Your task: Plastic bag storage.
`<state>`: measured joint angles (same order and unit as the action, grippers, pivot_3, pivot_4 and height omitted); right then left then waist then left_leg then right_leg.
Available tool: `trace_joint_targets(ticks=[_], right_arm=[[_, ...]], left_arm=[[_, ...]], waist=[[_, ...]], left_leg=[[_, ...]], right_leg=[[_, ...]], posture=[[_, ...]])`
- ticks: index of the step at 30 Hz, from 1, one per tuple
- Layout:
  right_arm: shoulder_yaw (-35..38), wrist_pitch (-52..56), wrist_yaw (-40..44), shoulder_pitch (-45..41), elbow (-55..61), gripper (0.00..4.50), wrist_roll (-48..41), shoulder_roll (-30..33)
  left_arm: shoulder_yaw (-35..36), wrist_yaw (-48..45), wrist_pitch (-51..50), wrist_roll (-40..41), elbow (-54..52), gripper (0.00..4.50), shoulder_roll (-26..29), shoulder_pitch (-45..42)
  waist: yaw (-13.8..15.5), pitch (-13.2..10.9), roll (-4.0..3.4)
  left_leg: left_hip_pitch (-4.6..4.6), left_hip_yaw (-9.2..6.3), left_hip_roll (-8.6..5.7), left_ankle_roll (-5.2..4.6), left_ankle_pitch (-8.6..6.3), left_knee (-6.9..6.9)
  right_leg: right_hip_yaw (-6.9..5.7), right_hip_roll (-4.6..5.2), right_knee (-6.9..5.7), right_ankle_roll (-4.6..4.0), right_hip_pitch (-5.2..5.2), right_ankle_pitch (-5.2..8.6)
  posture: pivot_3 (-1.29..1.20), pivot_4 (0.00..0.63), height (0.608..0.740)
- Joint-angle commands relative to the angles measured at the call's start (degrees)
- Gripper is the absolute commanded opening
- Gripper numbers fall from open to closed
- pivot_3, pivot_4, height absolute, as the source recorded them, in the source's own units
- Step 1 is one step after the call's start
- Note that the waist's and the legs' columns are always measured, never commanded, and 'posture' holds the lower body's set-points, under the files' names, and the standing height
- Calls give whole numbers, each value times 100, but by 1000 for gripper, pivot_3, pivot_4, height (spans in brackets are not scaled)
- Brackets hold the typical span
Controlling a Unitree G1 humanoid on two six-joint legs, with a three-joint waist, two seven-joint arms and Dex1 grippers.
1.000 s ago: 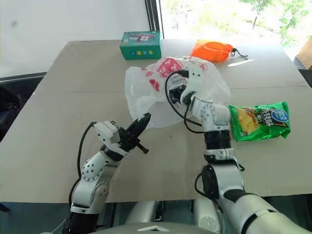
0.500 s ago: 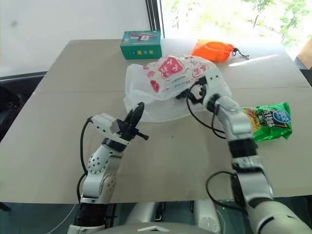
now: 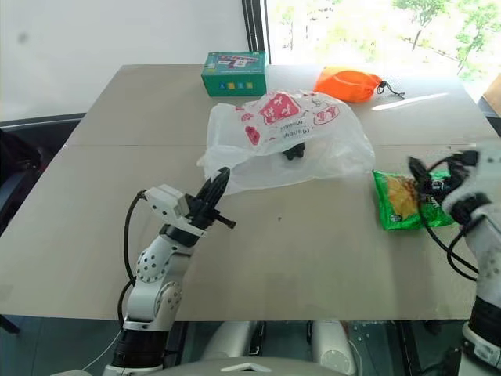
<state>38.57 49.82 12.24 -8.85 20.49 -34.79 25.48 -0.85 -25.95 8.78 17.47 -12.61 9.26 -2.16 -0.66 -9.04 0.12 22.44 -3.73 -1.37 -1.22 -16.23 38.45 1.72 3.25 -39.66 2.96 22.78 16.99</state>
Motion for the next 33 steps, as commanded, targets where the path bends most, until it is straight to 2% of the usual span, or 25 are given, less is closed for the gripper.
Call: trace_joint_targets(ticks=[1, 6, 10, 12, 18, 24, 27, 31, 33], right_arm=[[403, 251, -320, 571, 955, 4479, -439, -243], [834, 558, -1138, 1327, 1524, 4479, -732, -833], [673, 562, -1719, 1437, 1765, 4479, -957, -1517], [539, 539, -1851, 1405, 1780, 4479, -985, -1644], [77, -110, -1818, 666, 758, 4479, -865, -1853], [-393, -1200, -1242, 310, -792, 4479, -134, -1520], [-440, -1618, -1055, 208, -1196, 3707, -75, -1470], [-488, -2022, -926, 68, -1689, 1615, 41, -1394], [-533, -2137, -869, 44, -1790, 738, 79, -1363]], left_arm=[[198, 140, 142, -70, -382, 0, 82, -197], [200, 212, 107, -129, -442, 0, 108, -195], [90, 214, 110, -172, -463, 0, 48, -77], [44, 242, 98, -194, -485, 0, 11, -50], [-116, 270, 140, -337, -503, 0, -54, -18], [-95, 404, 51, -442, -652, 0, -56, -54], [-111, 519, -129, -501, -865, 0, -32, -80], [-181, 688, -411, -612, -1101, 0, -59, -148], [-193, 711, -452, -629, -1072, 0, -64, -193]], waist=[[-2, 1, -5], [-11, 3, -4], [-29, 2, -4], [-39, 2, -6], [-44, 0, -2], [-25, 3, 4], [-20, 5, 8], [-33, 6, 11], [-41, 8, 13]], left_leg=[[1, -2, 3, 0, 0, 0], [-10, 14, 0, -2, -1, 1], [-33, 14, 4, -2, -1, -6], [-47, 22, 7, -2, -1, -11], [-65, 31, 4, -2, -1, -8], [-62, 21, 4, -2, -1, -10], [-67, 16, 5, -3, -2, -10], [-70, 16, 6, -3, -2, -10], [-71, 15, 8, -3, -2, -11]], right_leg=[[3, -3, 1, 0, 0, 0], [10, -3, 4, 2, -9, 0], [13, -11, 4, 1, -25, 0], [25, -15, -2, 0, -30, 0], [35, -19, -4, 2, -45, 0], [23, -18, 14, 1, -51, 0], [16, -17, 30, 3, -67, -1], [16, -17, 33, 5, -72, -2], [16, -19, 32, 4, -72, -2]], posture=[[0, 150, 740], [0, 150, 740], [0, 150, 740], [0, 150, 740], [0, 150, 740], [0, 150, 740], [0, 150, 740], [0, 150, 740], [0, 150, 740]])
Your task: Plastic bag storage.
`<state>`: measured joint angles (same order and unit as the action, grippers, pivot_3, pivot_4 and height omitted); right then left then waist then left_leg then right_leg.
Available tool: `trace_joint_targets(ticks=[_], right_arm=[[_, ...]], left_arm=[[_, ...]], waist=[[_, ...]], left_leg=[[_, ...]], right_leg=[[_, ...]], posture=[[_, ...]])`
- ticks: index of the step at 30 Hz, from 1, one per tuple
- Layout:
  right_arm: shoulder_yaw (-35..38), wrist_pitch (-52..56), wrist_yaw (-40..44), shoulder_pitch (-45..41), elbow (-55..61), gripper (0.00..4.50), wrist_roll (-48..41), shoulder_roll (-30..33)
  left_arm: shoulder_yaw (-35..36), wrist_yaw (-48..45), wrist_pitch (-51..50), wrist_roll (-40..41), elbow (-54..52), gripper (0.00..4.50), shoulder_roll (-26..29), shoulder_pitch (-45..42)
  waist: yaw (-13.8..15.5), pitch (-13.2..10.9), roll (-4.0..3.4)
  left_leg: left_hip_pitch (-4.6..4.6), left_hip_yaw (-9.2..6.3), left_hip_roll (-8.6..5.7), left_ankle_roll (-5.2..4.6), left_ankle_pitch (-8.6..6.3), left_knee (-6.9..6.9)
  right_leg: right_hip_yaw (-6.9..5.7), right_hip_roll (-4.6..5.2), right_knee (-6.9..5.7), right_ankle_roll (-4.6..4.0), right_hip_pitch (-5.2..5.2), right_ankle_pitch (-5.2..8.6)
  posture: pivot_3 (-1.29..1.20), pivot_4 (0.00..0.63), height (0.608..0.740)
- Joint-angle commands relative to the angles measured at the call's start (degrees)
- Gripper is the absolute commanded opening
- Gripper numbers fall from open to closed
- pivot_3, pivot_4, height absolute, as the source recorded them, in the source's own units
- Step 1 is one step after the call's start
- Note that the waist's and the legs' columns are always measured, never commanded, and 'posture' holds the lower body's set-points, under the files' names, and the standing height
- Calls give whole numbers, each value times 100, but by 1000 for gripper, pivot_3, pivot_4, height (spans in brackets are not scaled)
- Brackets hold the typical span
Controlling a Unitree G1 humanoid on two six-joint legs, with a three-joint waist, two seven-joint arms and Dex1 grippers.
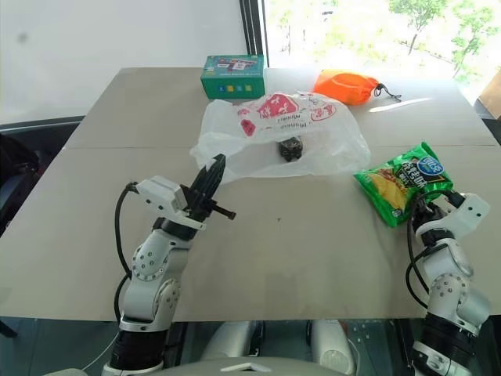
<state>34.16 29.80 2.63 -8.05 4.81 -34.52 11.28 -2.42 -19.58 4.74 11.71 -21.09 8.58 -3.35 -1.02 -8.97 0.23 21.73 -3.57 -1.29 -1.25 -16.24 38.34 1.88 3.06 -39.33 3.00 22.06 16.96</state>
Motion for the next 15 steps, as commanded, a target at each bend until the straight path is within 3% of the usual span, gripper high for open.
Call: trace_joint_targets(ticks=[1, 9, 13, 15], right_arm=[[-107, -167, 112, -45, -243, 273, 57, 72], [-99, -248, 595, -67, -98, 126, -248, 301], [219, 141, 1097, 21, 483, 126, -1299, 466], [550, 688, 1312, 193, 752, 126, -2412, 644]], left_arm=[[-38, 77, -58, -59, -212, 0, 1, -86], [-69, 69, -39, -56, -169, 0, -6, -66], [-56, 66, -8, -49, -148, 0, -7, -44], [-66, 70, 2, -53, -149, 0, -17, -28]], waist=[[-4, 5, 7], [7, 6, 11], [11, -3, -6], [28, -6, -13]], left_leg=[[-1, 1, 1, 0, 0, 0], [3, -2, 1, 0, 0, -1], [7, -5, 3, 0, 0, -7], [13, -8, 3, -4, -3, -8]], right_leg=[[1, -2, 0, 0, -1, 0], [-2, 2, 16, 4, -5, -3], [-2, 2, 26, 4, -4, -3], [-2, 4, 37, 4, -4, -3]], posture=[[0, 150, 740], [0, 150, 740], [0, 150, 740], [0, 150, 740]])
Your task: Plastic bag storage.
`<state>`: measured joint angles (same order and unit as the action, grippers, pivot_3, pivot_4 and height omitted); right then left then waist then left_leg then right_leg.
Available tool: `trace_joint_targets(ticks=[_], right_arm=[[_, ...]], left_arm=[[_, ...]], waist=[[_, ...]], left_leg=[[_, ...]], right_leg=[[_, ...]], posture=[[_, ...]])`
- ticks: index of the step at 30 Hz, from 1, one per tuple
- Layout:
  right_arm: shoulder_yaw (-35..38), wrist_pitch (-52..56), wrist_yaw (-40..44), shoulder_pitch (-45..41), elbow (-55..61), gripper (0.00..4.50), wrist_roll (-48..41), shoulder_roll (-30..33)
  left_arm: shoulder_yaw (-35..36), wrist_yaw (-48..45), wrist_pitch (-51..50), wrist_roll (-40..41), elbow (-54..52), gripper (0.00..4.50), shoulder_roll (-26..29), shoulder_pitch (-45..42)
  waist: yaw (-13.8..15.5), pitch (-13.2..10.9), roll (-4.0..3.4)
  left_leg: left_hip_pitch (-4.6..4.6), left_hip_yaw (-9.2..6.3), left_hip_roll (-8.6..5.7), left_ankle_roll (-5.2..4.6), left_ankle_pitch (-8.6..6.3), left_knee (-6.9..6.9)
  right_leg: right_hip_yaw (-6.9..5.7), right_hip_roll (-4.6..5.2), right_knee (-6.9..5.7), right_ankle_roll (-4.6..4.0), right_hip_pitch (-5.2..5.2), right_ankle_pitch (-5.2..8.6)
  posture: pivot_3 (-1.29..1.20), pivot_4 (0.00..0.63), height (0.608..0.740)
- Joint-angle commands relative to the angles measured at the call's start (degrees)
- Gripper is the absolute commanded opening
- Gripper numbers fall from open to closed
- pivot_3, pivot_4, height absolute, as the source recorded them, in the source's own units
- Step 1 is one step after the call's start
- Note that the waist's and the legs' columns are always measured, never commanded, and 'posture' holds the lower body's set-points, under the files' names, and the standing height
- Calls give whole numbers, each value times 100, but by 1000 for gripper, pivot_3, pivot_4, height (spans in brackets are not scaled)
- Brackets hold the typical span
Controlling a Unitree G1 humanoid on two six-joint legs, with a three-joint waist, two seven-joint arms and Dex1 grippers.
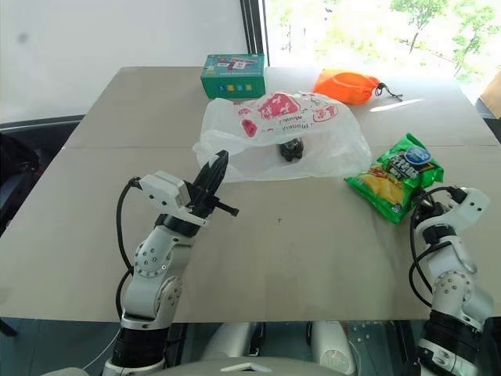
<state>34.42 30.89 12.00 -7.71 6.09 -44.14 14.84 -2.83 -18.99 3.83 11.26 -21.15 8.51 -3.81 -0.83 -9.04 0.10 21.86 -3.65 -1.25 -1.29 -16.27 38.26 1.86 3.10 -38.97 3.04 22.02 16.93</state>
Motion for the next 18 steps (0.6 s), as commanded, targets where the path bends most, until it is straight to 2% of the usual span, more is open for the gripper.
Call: trace_joint_targets(ticks=[1, 6, 10, 13, 18], right_arm=[[656, 780, 419, 236, 713, 126, -1894, 378], [1106, 1217, 247, 433, 1018, 126, -3964, 719], [1152, 1185, 23, 507, 1065, 126, -4797, 874], [1081, 1397, 149, 790, 1329, 126, -5607, 1072], [463, 1671, 274, 1169, 1782, 126, -6264, 1326]], left_arm=[[-30, 11, 97, -9, -140, 0, -14, 19], [-51, -17, 124, 2, -88, 0, -27, 25], [-54, -34, 153, 9, -46, 0, -27, 29], [-61, -60, 187, 20, 5, 0, -30, 32], [-110, -87, 221, 18, 26, 0, -70, 60]], waist=[[26, 0, -1], [16, -2, 0], [-1, -2, 0], [15, -3, -1], [-2, -5, 2]], left_leg=[[7, -3, 0, -10, -6, 0], [18, -6, -1, -24, -15, 0], [8, 1, 2, -25, -15, 0], [4, -4, 2, -25, -15, 0], [6, -3, 2, -32, -19, 2]], right_leg=[[0, 2, 9, 0, 0, 0], [1, 7, 23, 0, 0, 0], [8, 3, 16, 0, -4, 0], [3, 2, 18, 0, -13, 1], [1, 4, 29, 1, -18, 1]], posture=[[0, 150, 740], [0, 150, 740], [0, 150, 740], [0, 150, 740], [0, 150, 740]])
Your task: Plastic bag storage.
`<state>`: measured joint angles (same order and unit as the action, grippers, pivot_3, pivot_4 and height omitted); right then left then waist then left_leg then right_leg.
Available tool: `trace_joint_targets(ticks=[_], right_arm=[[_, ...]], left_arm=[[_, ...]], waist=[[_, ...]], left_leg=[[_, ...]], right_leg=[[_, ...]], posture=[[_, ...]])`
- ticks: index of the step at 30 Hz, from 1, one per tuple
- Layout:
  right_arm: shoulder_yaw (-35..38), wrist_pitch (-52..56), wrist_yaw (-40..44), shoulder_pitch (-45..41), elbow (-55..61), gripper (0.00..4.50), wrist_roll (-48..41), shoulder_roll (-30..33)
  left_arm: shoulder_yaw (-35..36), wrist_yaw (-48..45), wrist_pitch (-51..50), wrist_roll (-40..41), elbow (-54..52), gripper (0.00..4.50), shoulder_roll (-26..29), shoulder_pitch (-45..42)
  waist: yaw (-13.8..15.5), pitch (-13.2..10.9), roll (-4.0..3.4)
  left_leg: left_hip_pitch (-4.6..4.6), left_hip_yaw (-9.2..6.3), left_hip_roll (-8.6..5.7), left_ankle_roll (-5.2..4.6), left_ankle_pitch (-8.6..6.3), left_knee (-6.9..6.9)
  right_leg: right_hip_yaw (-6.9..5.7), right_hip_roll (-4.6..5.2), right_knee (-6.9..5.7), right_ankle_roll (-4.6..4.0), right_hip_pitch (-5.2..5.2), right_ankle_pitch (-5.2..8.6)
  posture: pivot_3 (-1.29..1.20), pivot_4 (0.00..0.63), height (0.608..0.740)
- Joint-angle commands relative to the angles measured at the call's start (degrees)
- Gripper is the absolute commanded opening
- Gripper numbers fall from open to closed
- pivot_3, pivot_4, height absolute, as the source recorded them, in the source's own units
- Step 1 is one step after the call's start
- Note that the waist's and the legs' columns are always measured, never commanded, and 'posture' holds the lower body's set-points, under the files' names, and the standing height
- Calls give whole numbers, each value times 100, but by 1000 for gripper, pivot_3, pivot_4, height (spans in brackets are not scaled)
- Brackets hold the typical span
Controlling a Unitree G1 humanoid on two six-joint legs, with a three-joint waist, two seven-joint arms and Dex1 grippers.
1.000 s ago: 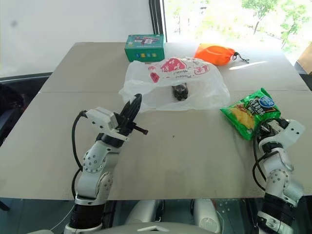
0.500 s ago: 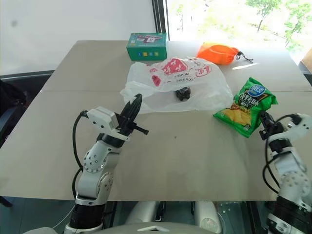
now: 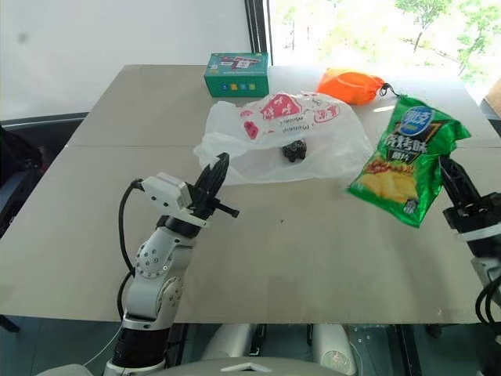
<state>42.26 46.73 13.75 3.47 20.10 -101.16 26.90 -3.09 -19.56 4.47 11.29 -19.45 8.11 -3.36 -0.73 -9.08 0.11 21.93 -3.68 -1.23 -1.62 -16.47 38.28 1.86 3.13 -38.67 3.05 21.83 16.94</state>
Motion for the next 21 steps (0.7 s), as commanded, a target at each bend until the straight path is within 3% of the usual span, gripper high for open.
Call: trace_joint_targets(ticks=[1, 8, 13, 21], right_arm=[[-503, 94, 60, 46, 433, 126, -667, 126], [-1819, 288, 102, 8, 535, 126, -861, 161], [-2469, 461, 317, -36, 33, 126, -408, 172], [-3038, 613, 764, -1000, -1233, 126, 594, 63]], left_arm=[[-93, -31, 157, 13, -148, 0, -39, 20], [-96, 17, 189, -8, -190, 0, -55, 43], [-104, 92, 261, -75, -201, 0, -100, 75], [-123, 147, 339, -140, -249, 0, -128, 164]], waist=[[-17, -1, 1], [8, -1, 2], [18, -2, 4], [6, -3, 4]], left_leg=[[-3, 2, 1, -1, -1, 0], [0, -9, 2, -1, -1, 0], [5, -10, 0, -1, -1, 1], [3, -10, 1, -2, -1, 0]], right_leg=[[1, 0, 0, 0, -1, 0], [-8, -1, 2, 0, -1, 0], [-17, 2, 16, 1, -2, -1], [-26, 0, 15, 2, -2, -1]], posture=[[0, 150, 740], [0, 150, 740], [0, 150, 740], [0, 150, 740]])
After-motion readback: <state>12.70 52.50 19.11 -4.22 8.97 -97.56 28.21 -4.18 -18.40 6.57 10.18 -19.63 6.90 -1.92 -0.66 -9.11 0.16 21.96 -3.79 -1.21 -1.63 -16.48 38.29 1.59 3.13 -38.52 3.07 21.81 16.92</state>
